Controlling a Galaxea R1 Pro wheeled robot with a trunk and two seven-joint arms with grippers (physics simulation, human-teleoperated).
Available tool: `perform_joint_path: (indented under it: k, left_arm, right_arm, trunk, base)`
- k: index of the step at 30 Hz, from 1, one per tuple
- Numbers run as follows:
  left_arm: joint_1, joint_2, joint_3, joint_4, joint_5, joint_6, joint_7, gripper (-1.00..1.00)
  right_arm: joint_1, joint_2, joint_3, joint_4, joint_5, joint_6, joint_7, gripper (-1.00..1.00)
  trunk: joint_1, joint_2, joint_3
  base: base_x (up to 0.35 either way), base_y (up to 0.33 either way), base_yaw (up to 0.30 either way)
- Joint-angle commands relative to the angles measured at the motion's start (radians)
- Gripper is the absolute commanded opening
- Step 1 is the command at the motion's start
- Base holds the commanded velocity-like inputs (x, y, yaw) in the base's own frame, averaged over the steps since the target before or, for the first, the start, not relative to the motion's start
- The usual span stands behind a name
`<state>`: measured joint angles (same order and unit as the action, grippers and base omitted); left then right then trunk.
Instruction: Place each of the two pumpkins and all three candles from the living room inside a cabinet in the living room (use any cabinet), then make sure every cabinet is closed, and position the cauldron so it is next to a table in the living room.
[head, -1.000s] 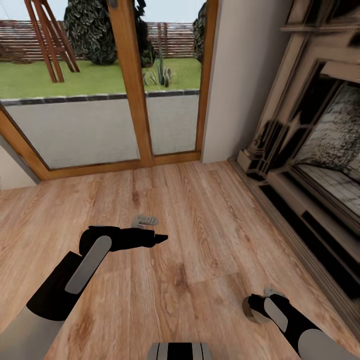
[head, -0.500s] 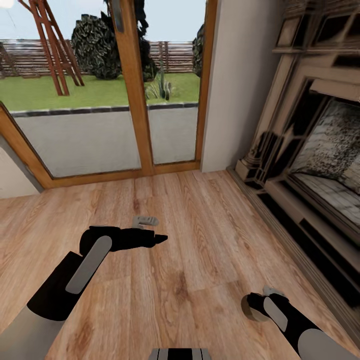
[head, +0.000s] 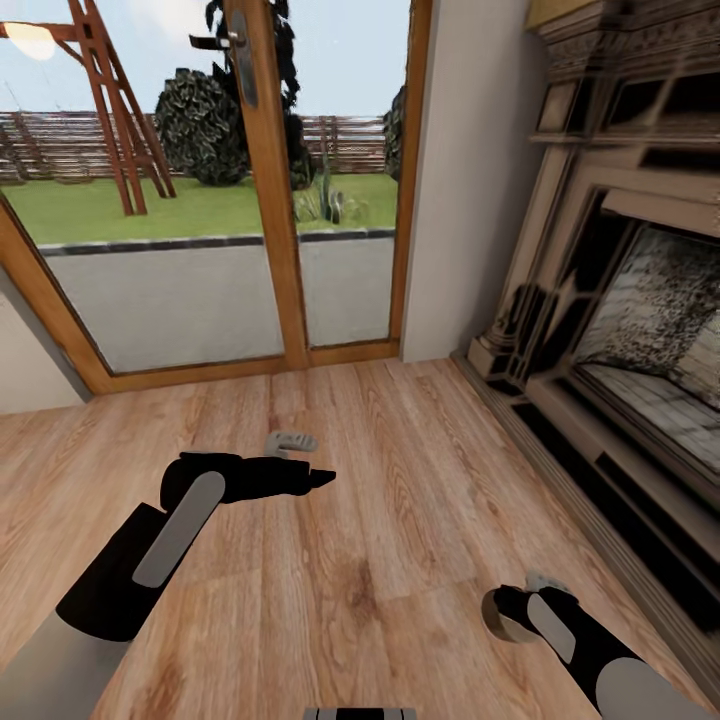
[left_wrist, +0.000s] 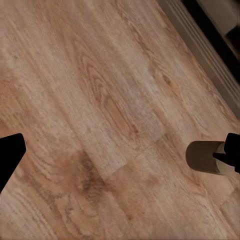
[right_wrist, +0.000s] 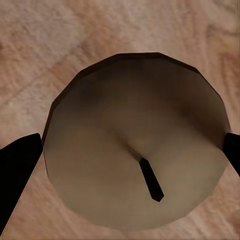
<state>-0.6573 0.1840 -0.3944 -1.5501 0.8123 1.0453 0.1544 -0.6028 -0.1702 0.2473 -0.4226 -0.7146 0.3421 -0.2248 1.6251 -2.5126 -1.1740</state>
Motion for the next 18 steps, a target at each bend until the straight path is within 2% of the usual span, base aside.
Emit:
perform_joint_path:
  k: [1, 8, 18]
  left_arm:
    - [-0.001, 0.001, -0.002, -0.001, 0.01, 0.002, 0.011, 1.0]
    - [-0.001, -0.001, -0.003, -0.001, 0.01, 0.002, 0.011, 1.0]
    - [-0.002, -0.003, -0.003, 0.0, 0.008, 0.002, 0.011, 1.0]
  right_arm:
    - [0.0, -0.001, 0.008, -0.002, -0.011, 0.003, -0.008, -1.0]
    - [0.001, -0.002, 0.005, -0.002, -0.012, 0.003, -0.008, -1.0]
    - [0.001, -0.001, 0.005, -0.002, -0.012, 0.004, -0.008, -1.0]
  trunk:
    - [-0.001, 0.0, 0.003]
    - [-0.004, 0.002, 0.03]
    - [-0.008, 0.004, 0.065]
  base:
    - [0.0, 0.0, 0.0]
    - [0.0, 0.0, 0.051]
    - [0.0, 0.0, 0.247]
